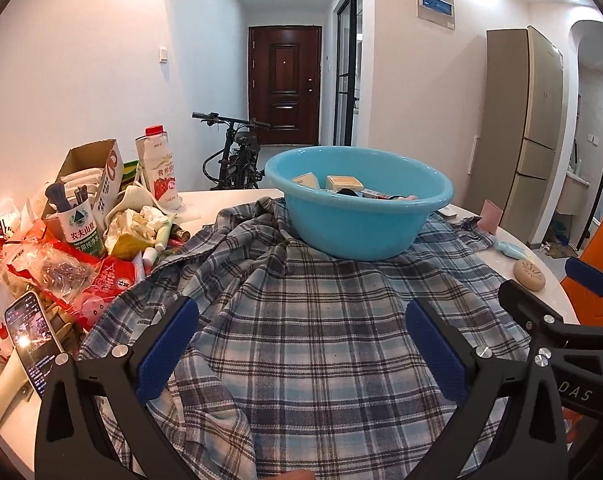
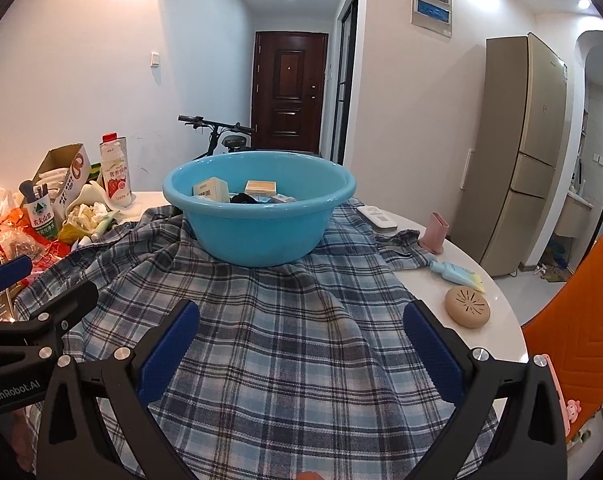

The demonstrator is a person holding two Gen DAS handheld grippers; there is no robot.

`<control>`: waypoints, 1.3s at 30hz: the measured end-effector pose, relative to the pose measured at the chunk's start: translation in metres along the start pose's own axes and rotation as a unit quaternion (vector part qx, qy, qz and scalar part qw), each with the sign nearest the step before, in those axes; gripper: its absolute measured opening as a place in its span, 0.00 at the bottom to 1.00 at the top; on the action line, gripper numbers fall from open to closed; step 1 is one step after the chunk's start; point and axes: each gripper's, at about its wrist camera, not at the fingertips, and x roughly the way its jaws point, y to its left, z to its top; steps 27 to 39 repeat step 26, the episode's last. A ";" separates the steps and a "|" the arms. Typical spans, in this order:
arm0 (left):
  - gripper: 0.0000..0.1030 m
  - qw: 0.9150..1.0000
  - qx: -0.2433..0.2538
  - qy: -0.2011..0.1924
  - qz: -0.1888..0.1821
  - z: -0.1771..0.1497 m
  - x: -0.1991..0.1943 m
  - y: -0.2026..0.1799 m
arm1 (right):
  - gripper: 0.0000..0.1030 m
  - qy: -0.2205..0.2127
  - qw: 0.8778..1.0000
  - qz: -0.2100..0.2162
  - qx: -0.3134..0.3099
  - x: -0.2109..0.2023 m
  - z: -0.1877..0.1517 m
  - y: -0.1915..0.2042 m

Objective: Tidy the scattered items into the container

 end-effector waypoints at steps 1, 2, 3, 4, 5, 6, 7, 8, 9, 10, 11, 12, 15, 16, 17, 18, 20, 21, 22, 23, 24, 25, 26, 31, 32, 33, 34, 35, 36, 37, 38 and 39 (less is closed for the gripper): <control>1.00 1.000 0.001 0.000 0.001 0.000 0.000 -0.001 | 1.00 0.000 1.000 -0.001 0.000 0.000 0.000 0.000; 1.00 1.000 0.002 0.000 0.002 0.000 0.000 -0.001 | 1.00 0.000 1.000 -0.001 -0.001 0.000 0.000 0.000; 1.00 1.000 0.003 -0.001 0.002 0.000 0.000 -0.002 | 1.00 0.001 1.000 -0.001 -0.001 0.001 0.000 -0.001; 1.00 1.000 0.004 -0.001 0.002 0.000 0.000 -0.002 | 1.00 0.002 1.000 -0.001 0.000 0.001 0.000 -0.002; 1.00 1.000 0.005 0.000 0.001 0.000 0.000 -0.003 | 1.00 0.002 1.000 -0.002 0.000 0.001 -0.001 -0.001; 1.00 1.000 0.006 0.001 0.001 -0.001 0.000 -0.004 | 1.00 0.003 1.000 -0.003 0.000 0.002 -0.001 -0.001; 1.00 1.000 0.007 0.001 0.001 -0.001 0.001 -0.004 | 1.00 0.005 1.000 -0.004 0.001 0.002 -0.002 -0.002; 1.00 1.000 0.007 0.002 0.001 -0.002 0.001 -0.005 | 1.00 0.006 1.000 -0.004 0.003 0.002 -0.003 -0.003; 1.00 1.000 0.008 0.004 0.001 -0.002 0.002 -0.005 | 1.00 0.006 1.000 -0.005 0.003 0.004 -0.003 -0.003; 1.00 1.000 0.008 0.005 0.001 -0.002 0.002 -0.005 | 1.00 0.007 1.000 -0.004 0.004 0.004 -0.004 -0.004; 1.00 1.000 0.009 0.006 0.001 -0.002 0.002 -0.006 | 1.00 0.008 1.000 -0.003 0.005 0.005 -0.005 -0.005; 1.00 1.000 0.009 0.006 0.001 -0.003 0.002 -0.006 | 1.00 0.009 1.000 -0.002 0.006 0.005 -0.006 -0.005; 1.00 1.000 0.005 0.003 -0.005 -0.002 0.001 -0.005 | 1.00 0.016 1.000 0.011 0.017 0.007 -0.006 -0.008; 1.00 1.000 0.004 0.002 -0.006 -0.002 0.000 -0.005 | 1.00 0.017 1.000 0.017 0.020 0.008 -0.006 -0.009; 1.00 1.000 0.004 0.001 -0.005 -0.002 0.000 -0.005 | 1.00 0.017 0.999 0.021 0.023 0.008 -0.007 -0.010; 1.00 1.000 0.005 0.000 -0.004 -0.002 0.000 -0.005 | 1.00 0.018 0.999 0.023 0.024 0.008 -0.007 -0.010; 1.00 1.000 0.008 -0.001 0.000 -0.002 0.001 -0.006 | 1.00 0.018 0.999 0.022 0.023 0.009 -0.008 -0.009; 1.00 1.000 0.009 -0.001 0.001 -0.003 0.001 -0.006 | 1.00 0.019 0.999 0.021 0.023 0.010 -0.008 -0.008; 1.00 1.000 0.009 -0.002 0.001 -0.003 0.001 -0.006 | 1.00 0.019 0.999 0.020 0.022 0.010 -0.008 -0.008; 1.00 1.000 0.007 -0.006 0.003 -0.004 0.000 -0.005 | 1.00 0.020 0.999 0.021 0.022 0.010 -0.009 -0.008; 1.00 1.000 0.003 -0.012 0.007 -0.004 -0.001 -0.005 | 1.00 0.021 0.999 0.022 0.022 0.011 -0.009 -0.008; 1.00 1.000 0.000 -0.016 0.013 -0.005 -0.001 -0.004 | 1.00 0.021 0.999 0.025 0.021 0.011 -0.009 -0.007; 1.00 1.000 0.000 -0.018 0.018 -0.005 -0.002 -0.004 | 1.00 0.021 0.999 0.026 0.020 0.011 -0.009 -0.007; 1.00 1.000 0.000 -0.018 0.018 -0.005 -0.002 -0.004 | 1.00 0.021 0.999 0.026 0.020 0.011 -0.009 -0.007; 1.00 1.000 0.000 -0.018 0.018 -0.005 -0.002 -0.004 | 1.00 0.021 0.999 0.026 0.020 0.011 -0.009 -0.007; 1.00 1.000 0.000 -0.018 0.018 -0.005 -0.002 -0.004 | 1.00 0.021 0.999 0.026 0.020 0.011 -0.009 -0.007; 1.00 1.000 0.000 -0.018 0.018 -0.005 -0.002 -0.004 | 1.00 0.021 0.999 0.026 0.020 0.011 -0.009 -0.007; 1.00 1.000 0.000 -0.018 0.018 -0.005 -0.002 -0.004 | 1.00 0.021 0.999 0.026 0.020 0.011 -0.009 -0.007; 1.00 1.000 0.000 -0.018 0.018 -0.005 -0.002 -0.004 | 1.00 0.021 0.999 0.026 0.020 0.011 -0.009 -0.007; 1.00 1.000 0.000 -0.018 0.018 -0.005 -0.002 -0.004 | 1.00 0.021 0.999 0.026 0.020 0.011 -0.009 -0.007; 1.00 1.000 0.000 -0.018 0.018 -0.005 -0.002 -0.004 | 1.00 0.021 0.999 0.026 0.020 0.011 -0.009 -0.007; 1.00 1.000 0.000 -0.018 0.018 -0.005 -0.002 -0.004 | 1.00 0.021 0.999 0.026 0.020 0.011 -0.009 -0.007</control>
